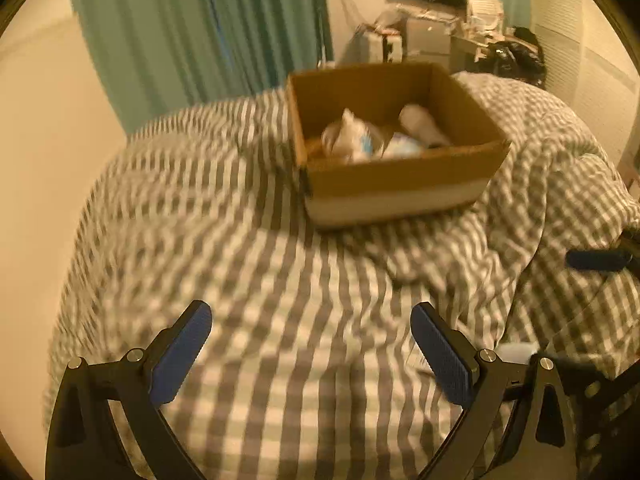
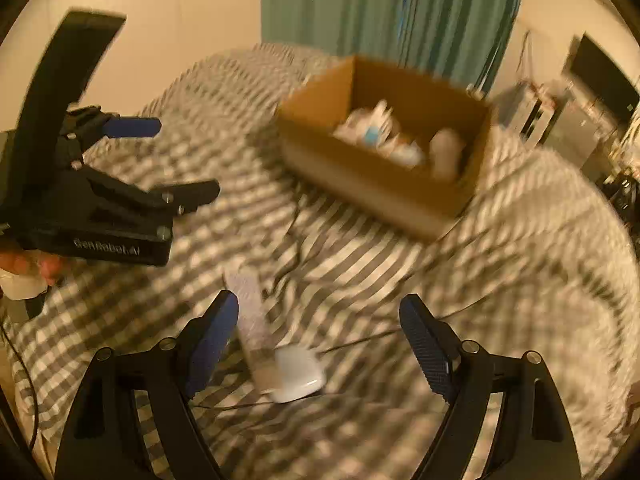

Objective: Organize objects
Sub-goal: 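Move both tools down toward the toothpaste tube and earbud case on the bed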

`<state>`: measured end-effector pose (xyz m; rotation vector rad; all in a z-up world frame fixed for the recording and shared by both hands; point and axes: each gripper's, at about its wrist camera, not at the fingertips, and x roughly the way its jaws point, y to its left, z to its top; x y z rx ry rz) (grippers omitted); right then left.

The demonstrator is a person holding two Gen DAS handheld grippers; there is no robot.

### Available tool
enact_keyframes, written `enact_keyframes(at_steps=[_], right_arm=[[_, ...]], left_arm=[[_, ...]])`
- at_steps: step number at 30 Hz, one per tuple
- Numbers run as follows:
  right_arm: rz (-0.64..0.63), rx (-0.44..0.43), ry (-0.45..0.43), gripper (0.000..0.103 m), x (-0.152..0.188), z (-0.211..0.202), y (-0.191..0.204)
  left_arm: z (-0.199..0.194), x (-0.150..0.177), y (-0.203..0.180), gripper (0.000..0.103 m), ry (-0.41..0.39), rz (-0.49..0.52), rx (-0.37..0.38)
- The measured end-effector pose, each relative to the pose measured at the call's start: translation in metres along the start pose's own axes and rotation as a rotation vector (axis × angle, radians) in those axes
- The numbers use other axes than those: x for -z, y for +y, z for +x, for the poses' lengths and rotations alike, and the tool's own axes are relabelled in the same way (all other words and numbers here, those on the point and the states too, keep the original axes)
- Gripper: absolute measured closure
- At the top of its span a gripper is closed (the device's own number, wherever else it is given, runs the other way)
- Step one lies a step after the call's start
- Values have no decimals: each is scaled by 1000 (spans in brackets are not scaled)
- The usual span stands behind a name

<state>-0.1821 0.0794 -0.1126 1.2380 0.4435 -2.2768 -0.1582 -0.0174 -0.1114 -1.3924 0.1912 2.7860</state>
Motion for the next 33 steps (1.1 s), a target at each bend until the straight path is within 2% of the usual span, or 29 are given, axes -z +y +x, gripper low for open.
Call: enact_keyframes(at_steps=[3,6,7,8,9,11,12,17,21,28,33], right_arm=[[-15,-38,60,27,9,21,8],[-28,-70,98,36,8,35,13],[-32,-79,115,41,9,39,15],[-38,-85,131,51,9,43,16],[-48,-91,151,54,10,47,19],[-62,-99,169,71,13,51,21],[-69,-95,174,74,14,52,23],[-49,-75,120,80,15,31,16],[-45,-1,64,80,13,3,1],[24,83,14,80,29,-35,-42],[75,73,5,80,41,-38,-60]], left_arm=[[9,12,8,1,45,-32,30],[11,16,11,1,53,-45,43],[12,17,11,1,54,-48,44],[13,17,11,1,57,-49,44],[14,17,11,1,61,-47,42],[16,17,10,1,63,-42,36],[16,17,9,1,62,-38,32],[14,15,4,1,63,-24,8],[11,12,-8,1,70,9,-10],[4,9,-54,1,54,50,70],[9,19,-97,1,62,132,144]])
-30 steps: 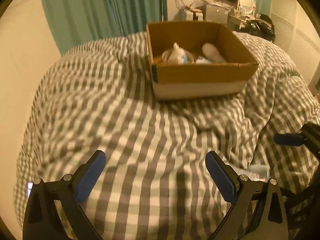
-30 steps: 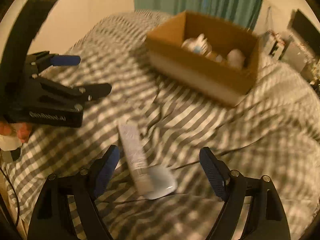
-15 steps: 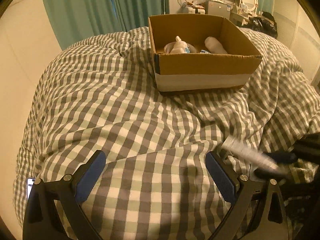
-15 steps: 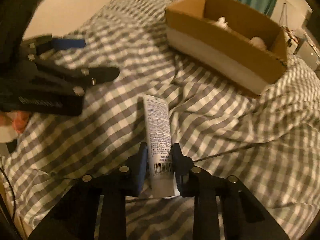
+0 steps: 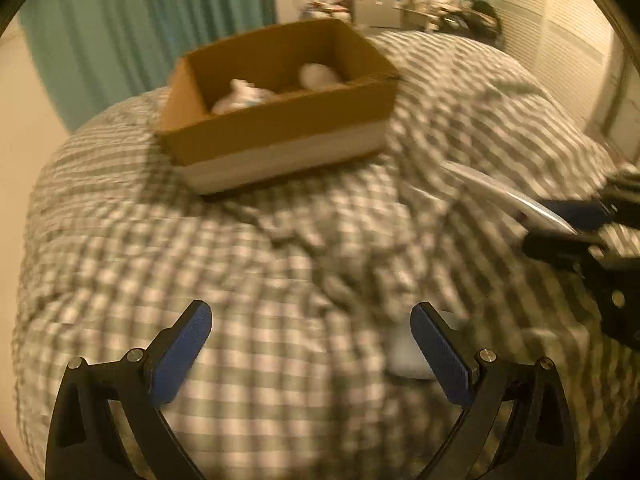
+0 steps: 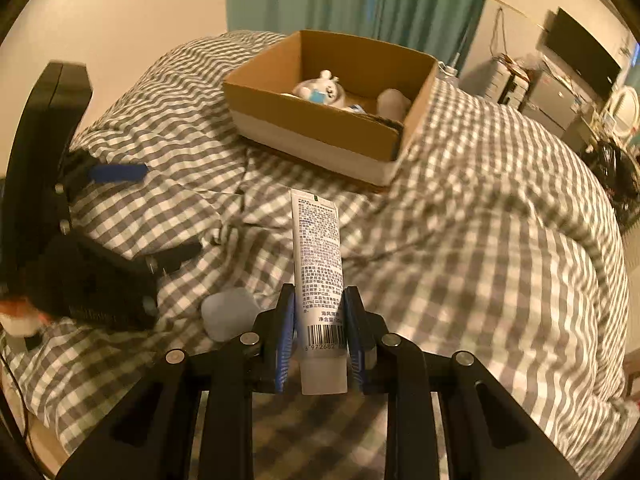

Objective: Organize objects
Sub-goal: 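Move both tools down toward the toothpaste tube and earbud case on the bed, then grasp the white earbud case with the left tool while the right tool grasps the toothpaste tube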

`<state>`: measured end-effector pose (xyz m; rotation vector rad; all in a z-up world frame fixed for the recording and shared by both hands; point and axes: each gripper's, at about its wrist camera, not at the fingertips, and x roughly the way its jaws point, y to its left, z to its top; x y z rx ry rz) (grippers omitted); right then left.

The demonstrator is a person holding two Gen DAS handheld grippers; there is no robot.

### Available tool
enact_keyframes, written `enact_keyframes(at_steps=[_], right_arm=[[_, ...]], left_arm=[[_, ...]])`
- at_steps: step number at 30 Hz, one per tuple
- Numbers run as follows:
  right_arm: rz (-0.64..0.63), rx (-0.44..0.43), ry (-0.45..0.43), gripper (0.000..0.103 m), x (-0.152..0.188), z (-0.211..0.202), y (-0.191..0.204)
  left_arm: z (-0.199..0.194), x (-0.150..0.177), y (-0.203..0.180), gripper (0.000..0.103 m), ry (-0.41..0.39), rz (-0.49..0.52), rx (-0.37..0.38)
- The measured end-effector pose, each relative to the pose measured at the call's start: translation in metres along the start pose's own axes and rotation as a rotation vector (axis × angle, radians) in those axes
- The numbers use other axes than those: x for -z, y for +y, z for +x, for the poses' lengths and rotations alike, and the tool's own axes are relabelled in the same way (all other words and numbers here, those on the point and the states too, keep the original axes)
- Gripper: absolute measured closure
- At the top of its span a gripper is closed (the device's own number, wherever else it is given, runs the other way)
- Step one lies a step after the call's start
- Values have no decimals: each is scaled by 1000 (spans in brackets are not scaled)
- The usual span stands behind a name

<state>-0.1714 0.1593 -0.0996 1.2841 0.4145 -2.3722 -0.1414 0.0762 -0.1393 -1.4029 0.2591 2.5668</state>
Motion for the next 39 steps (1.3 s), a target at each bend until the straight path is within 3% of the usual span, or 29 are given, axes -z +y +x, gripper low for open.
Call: enact_keyframes(at_steps=[7,12,15,17,19,31,39], right_arm=[[31,-33,-11,80,8,1,-7],[40,-48,7,80,9,7,-8],[39,-50,21,80,10,12,-7],[34,-47,33,80,11,16,-5],[21,-44,47,79,11,18,-3],[-33,-36,194,74,-6,66,11],[-96,31,154,80,-2,52,21]], left_arm=[[21,9,-35,6,69,94,46],[42,14,-37,12,140,86,108],[52,15,-34,24,175,51,172],[50,15,-36,44,167,61,181],[45,15,-41,51,147,89,158],[13,17,-10,52,115,-8,240],[-2,25,-4,52,92,-33,274]])
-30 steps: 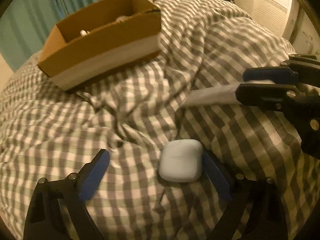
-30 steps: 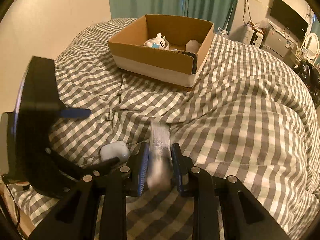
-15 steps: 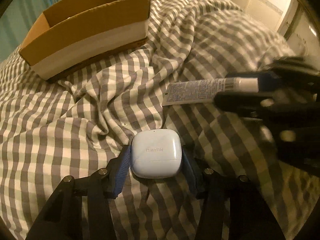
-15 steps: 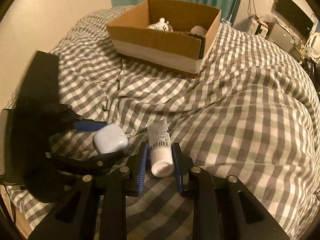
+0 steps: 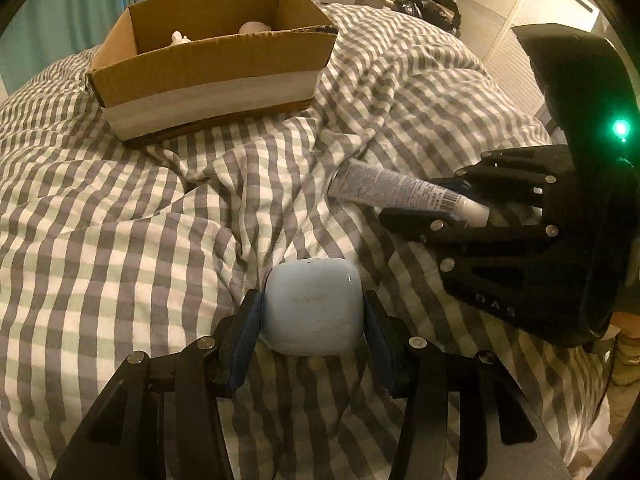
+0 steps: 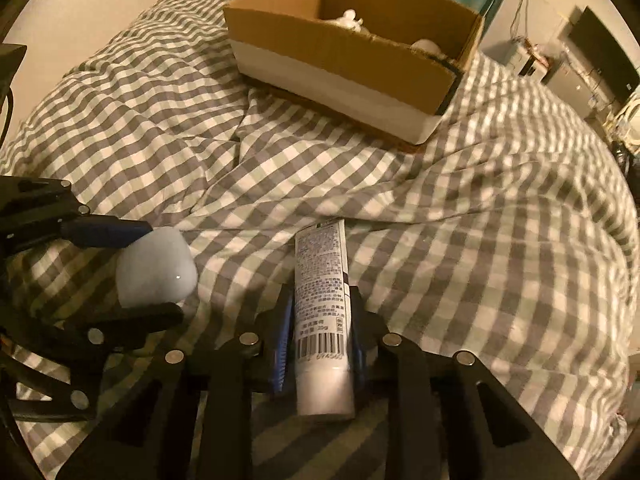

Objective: Organize objects
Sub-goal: 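Grasp the white earbud case with the left tool while the right tool grasps the toothpaste tube, then carry the earbud case and toothpaste tube into the box and open both tools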

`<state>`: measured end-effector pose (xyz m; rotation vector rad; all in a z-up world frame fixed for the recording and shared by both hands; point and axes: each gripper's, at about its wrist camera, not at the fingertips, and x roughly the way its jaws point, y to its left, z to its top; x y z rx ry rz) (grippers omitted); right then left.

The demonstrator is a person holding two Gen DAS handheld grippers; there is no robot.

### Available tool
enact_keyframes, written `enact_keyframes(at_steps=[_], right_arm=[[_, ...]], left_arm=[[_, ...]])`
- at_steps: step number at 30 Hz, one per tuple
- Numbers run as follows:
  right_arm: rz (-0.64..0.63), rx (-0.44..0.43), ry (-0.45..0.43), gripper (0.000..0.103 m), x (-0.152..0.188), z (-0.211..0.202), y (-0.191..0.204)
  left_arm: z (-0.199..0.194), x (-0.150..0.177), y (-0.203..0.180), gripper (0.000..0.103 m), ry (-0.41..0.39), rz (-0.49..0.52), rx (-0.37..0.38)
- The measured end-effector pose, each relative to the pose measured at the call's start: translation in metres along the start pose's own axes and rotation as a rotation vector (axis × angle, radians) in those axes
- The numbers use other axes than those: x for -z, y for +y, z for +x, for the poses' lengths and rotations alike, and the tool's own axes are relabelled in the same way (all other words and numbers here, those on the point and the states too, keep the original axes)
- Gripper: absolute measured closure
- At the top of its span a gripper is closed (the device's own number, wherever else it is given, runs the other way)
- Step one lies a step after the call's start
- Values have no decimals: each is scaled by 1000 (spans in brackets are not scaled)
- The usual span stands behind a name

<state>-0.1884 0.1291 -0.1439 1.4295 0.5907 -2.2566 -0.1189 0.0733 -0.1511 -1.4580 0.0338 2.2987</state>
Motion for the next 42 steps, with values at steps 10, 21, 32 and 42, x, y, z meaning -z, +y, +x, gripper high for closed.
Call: enact_keyframes(at_steps=[10,21,32,42], right_arm=[[40,-2,-52,80,12,-34,4],[60,-8,-88,80,20,-48,-1],[11,-33,4,83,11,-7,7],[40,38,-122,83,19,-53,5]], left_arm=[[-5,20,12,68,29,-45,32],[29,-4,-11,57,49,25,14],[49,-1,0,52,102,3,22],[2,-2,-3,52,-10,-10,-33]])
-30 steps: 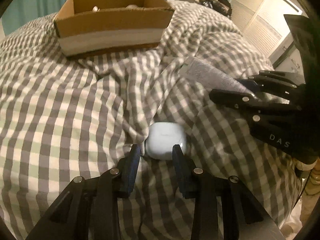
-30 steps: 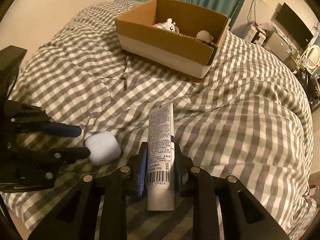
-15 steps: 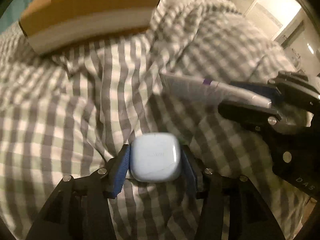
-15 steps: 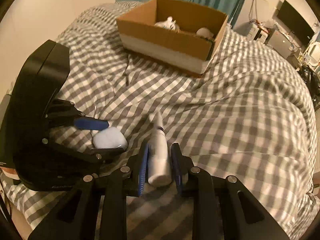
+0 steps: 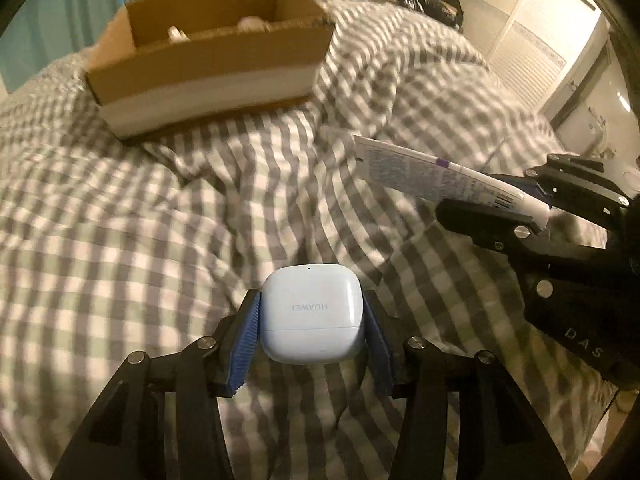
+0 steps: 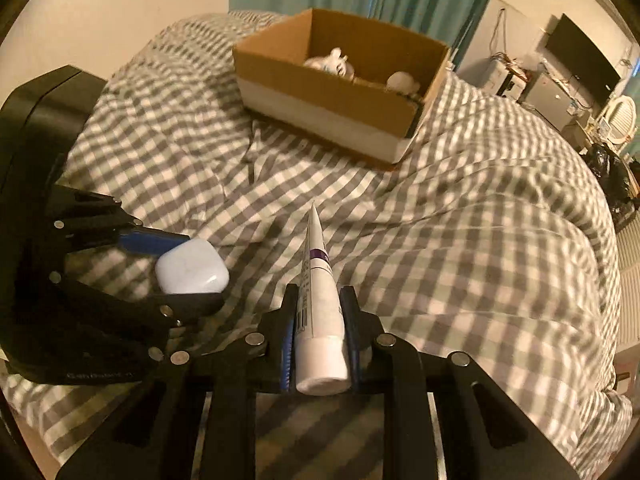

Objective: Organize objects
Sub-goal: 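Carry the earbud case and toothpaste tube into the box and open both tools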

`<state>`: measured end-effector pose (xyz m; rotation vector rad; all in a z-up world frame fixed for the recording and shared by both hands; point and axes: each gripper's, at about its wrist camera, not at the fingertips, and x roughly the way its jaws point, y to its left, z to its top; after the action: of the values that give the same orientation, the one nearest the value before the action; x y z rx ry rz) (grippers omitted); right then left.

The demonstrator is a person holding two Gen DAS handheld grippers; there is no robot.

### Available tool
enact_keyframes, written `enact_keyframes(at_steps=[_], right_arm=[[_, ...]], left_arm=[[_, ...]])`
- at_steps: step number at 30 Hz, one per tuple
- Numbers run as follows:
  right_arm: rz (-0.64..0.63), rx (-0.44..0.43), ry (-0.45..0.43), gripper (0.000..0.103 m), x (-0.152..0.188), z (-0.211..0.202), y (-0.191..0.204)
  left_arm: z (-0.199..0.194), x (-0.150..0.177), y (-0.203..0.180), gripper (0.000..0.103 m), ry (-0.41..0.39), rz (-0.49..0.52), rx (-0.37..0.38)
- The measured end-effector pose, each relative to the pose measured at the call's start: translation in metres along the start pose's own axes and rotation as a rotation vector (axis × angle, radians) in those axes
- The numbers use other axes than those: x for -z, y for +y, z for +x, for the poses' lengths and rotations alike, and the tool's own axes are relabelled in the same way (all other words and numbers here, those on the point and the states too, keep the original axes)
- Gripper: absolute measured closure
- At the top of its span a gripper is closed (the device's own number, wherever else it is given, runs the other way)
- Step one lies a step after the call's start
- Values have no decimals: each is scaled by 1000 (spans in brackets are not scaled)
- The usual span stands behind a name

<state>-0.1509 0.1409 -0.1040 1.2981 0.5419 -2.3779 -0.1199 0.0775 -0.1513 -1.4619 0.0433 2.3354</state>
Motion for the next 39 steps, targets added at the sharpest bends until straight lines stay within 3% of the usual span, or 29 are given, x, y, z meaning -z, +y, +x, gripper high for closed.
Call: enact_keyframes(at_steps=[5,9,15,19,27,32,35,39], right_arm=[[-12,19,-65,83,-11,-29,6],[-16,26,-125,83,-25,-50,7],[18,35,-234,83,-70,-80,-9],[50,21,-283,84,-109,-86,-22],[137,-8,-342,84,-183,-54,-45],[206,9,-346,84,-227,-4,-64],[249,0,-332,84,-241,31,-76],[243,11,-291,84,-239,79,-80]], left_arm=[[-43,-16,2,52,-102,3,-4],[-75,-41,12,52,-188,5,-51],[-113,-91,29,52,-296,25,-139],[-123,-123,39,52,-343,31,-151],[-100,-194,65,52,-412,21,-223],[-65,-238,94,52,-445,-20,-286],[-33,-255,110,52,-426,-27,-294],[11,-251,124,52,-379,18,-289]])
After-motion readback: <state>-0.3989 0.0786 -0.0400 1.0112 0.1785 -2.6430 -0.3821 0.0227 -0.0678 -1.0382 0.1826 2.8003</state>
